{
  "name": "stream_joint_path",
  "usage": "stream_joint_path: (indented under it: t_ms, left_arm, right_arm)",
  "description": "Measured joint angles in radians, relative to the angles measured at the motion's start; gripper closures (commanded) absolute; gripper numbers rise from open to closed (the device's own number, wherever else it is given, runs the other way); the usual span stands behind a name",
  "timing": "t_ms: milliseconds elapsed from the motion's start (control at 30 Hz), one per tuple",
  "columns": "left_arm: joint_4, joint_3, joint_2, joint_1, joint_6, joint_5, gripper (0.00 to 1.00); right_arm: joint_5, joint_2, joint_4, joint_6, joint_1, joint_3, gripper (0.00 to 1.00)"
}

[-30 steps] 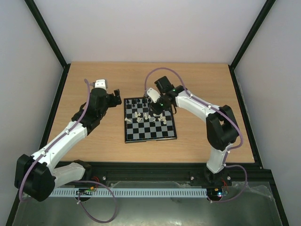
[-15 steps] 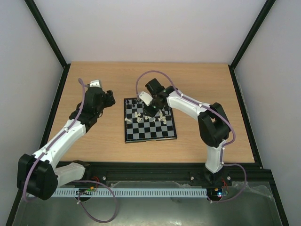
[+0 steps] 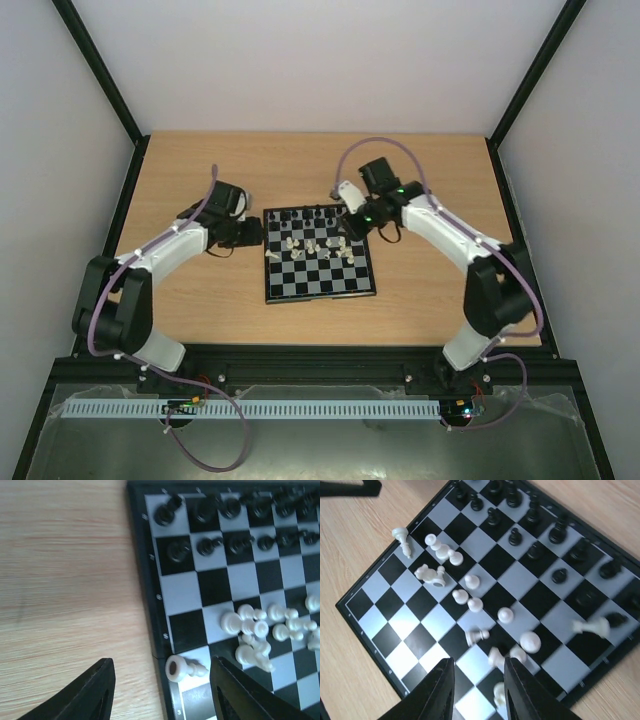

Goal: Set up the chess pieces on the board

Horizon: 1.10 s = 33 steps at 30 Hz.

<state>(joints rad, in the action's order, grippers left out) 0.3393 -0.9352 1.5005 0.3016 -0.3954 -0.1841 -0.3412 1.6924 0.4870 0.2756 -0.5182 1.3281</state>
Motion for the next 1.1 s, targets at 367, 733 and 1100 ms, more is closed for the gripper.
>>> stream_joint_path:
  t_ms: [367, 733, 1100]
  left_arm:
    - [0.1, -0.1, 0.136, 0.041, 0.085, -0.019, 0.56]
    - [0.135, -0.198, 0.234, 0.079, 0.126, -0.018, 0.66]
    - [0.175, -0.211, 0.27, 0.148, 0.175, 0.001, 0.63]
  right_arm:
    - [-0.063, -0.244, -0.129, -0.037, 0.074, -0.327, 0.7]
    - [-0.109, -0.246, -0.198, -0.056, 0.074, -0.36, 0.69]
    - [-0.114, -0.247, -0.209, -0.056, 0.074, -0.376, 0.69]
